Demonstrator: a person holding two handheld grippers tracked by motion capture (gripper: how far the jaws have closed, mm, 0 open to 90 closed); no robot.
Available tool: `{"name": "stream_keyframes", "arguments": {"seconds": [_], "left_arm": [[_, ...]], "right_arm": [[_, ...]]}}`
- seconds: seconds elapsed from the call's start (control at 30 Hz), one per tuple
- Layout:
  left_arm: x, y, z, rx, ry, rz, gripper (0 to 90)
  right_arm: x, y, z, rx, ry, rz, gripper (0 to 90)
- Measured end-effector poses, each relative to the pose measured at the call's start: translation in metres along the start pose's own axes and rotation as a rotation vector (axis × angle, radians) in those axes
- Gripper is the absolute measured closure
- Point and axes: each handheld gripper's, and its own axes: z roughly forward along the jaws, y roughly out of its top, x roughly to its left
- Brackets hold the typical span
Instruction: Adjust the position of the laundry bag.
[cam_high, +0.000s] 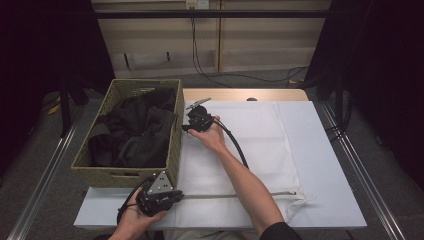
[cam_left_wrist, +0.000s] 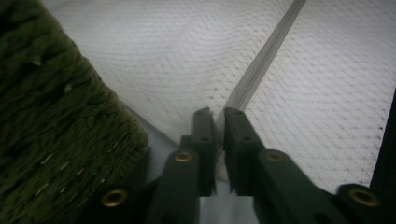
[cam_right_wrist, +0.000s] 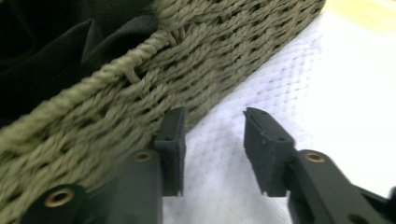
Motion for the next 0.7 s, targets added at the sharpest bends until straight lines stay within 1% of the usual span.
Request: {"name": "stream_keyframes", "arguments": {"seconds": [0.03,0.07,0.1,0.13,0.17,0.2,0.23,0.27,0.3,0.37,0.4,0.43,0.47,0.5,0.53,0.57,0.6,0.63,0.67,0.7], "left_arm": [[0.000,0.001,-0.002,0.008,0.002,0.021,77.9],[-0.001,0.001,-0.001,-0.018,-0.003,0.013,73.5],[-0.003,0.001,-0.002,-0.031,-0.001,0.001,70.7],[-0.003,0.002,-0.002,-0.040,-0.008,0.013,68.6],[-0.004,0.002,-0.003,-0.046,-0.010,0.015,66.1],[-0.006,0.003,-0.004,-0.066,-0.015,0.023,66.1],[-0.007,0.004,-0.005,-0.066,-0.018,0.043,66.1],[-0.008,0.004,-0.005,-0.071,-0.019,0.040,65.0],[-0.009,0.004,-0.003,-0.084,-0.021,0.028,62.4],[-0.009,0.006,-0.004,-0.090,-0.018,0.029,56.6],[-0.009,0.006,-0.003,-0.118,-0.028,0.010,53.2],[-0.009,0.007,-0.003,-0.117,-0.026,0.015,50.0],[-0.010,0.007,-0.003,-0.126,-0.024,0.012,47.4],[-0.010,0.008,-0.003,-0.141,-0.033,0.015,46.7],[-0.010,0.008,-0.003,-0.146,-0.041,0.006,45.8],[-0.011,0.009,-0.003,-0.147,-0.037,0.007,44.1],[-0.011,0.009,-0.004,-0.148,-0.025,0.012,43.3],[-0.013,0.009,-0.003,-0.165,-0.028,-0.004,41.9],[-0.013,0.010,-0.004,-0.167,-0.028,-0.001,39.7],[-0.014,0.010,-0.004,-0.185,-0.029,-0.011,38.3]], "right_arm": [[-0.001,-0.001,-0.003,-0.009,0.003,0.000,54.9],[-0.001,-0.001,-0.005,-0.008,0.002,0.000,52.6],[-0.001,-0.001,-0.008,-0.012,0.000,-0.004,51.6],[-0.001,-0.001,-0.011,-0.016,0.003,-0.012,51.0],[0.000,-0.002,-0.014,-0.024,0.008,-0.024,49.7],[0.001,-0.002,-0.018,-0.029,0.013,-0.024,48.5],[0.002,-0.002,-0.022,-0.031,0.012,-0.034,47.0],[0.002,-0.004,-0.026,-0.032,0.010,-0.042,45.2],[0.001,-0.005,-0.031,-0.043,0.025,-0.039,44.3],[0.001,-0.009,-0.042,-0.053,0.023,-0.055,41.9],[0.001,-0.011,-0.049,-0.056,0.027,-0.052,41.4],[0.000,-0.013,-0.056,-0.065,0.030,-0.059,40.7],[-0.001,-0.016,-0.062,-0.074,0.031,-0.064,39.5],[-0.003,-0.018,-0.070,-0.077,0.026,-0.071,39.0],[-0.004,-0.020,-0.076,-0.084,0.032,-0.067,38.8],[-0.005,-0.023,-0.083,-0.089,0.031,-0.069,38.0],[-0.006,-0.026,-0.088,-0.085,0.025,-0.081,36.0],[-0.006,-0.029,-0.094,-0.077,0.017,-0.083,34.4],[-0.008,-0.032,-0.100,-0.088,0.023,-0.072,34.4],[-0.009,-0.034,-0.107,-0.100,0.041,-0.059,34.3]]}}
